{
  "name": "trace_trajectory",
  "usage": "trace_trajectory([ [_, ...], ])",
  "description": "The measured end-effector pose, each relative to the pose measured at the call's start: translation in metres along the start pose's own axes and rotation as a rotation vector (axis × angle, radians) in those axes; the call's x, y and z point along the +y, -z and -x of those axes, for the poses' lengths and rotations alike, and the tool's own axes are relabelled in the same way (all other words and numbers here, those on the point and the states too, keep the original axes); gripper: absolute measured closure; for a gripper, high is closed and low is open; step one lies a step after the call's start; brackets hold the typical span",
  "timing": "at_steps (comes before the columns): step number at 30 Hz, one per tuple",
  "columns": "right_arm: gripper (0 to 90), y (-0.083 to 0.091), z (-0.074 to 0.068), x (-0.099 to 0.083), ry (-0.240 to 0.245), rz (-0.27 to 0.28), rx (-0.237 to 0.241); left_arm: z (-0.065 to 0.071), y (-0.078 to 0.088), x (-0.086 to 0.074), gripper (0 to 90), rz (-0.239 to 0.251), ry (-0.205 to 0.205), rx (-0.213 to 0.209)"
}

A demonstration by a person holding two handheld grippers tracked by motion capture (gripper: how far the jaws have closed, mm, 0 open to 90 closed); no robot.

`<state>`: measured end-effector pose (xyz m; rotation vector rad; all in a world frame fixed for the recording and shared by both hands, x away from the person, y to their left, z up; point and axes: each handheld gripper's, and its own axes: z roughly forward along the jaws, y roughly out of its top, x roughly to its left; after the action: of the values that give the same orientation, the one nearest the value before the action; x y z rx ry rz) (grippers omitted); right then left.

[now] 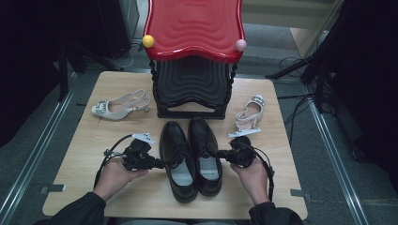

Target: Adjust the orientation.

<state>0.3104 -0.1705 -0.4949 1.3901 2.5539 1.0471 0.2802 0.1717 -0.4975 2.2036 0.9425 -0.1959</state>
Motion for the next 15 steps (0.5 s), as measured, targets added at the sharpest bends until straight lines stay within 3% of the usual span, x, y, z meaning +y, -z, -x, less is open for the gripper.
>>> trace_trajectory([
  [3, 89.0, 0.005, 0.0, 0.002, -0.01, 0.026, 0.009, 0.001, -0.001, -0.001, 90.0, 0.009, 0.013, -0.025],
  [8, 86.6, 0.014, -0.004, 0.007, 0.004, 0.072, -0.003, 0.009, -0.005, -0.001, 89.9, 0.005, -0.005, -0.029],
  [13, 82.1, 0.026, -0.007, 0.01, 0.009, 0.121, 0.018, 0.013, -0.006, -0.001, 88.6, -0.006, -0.01, -0.035],
  [14, 81.3, 0.029, -0.008, 0.01, 0.011, 0.126, 0.022, 0.012, -0.005, -0.001, 81.5, -0.015, -0.008, -0.034],
  [15, 80.7, 0.03, -0.009, 0.009, 0.009, 0.127, 0.025, 0.011, 0.001, -0.001, 78.0, 0.011, 0.005, -0.072],
])
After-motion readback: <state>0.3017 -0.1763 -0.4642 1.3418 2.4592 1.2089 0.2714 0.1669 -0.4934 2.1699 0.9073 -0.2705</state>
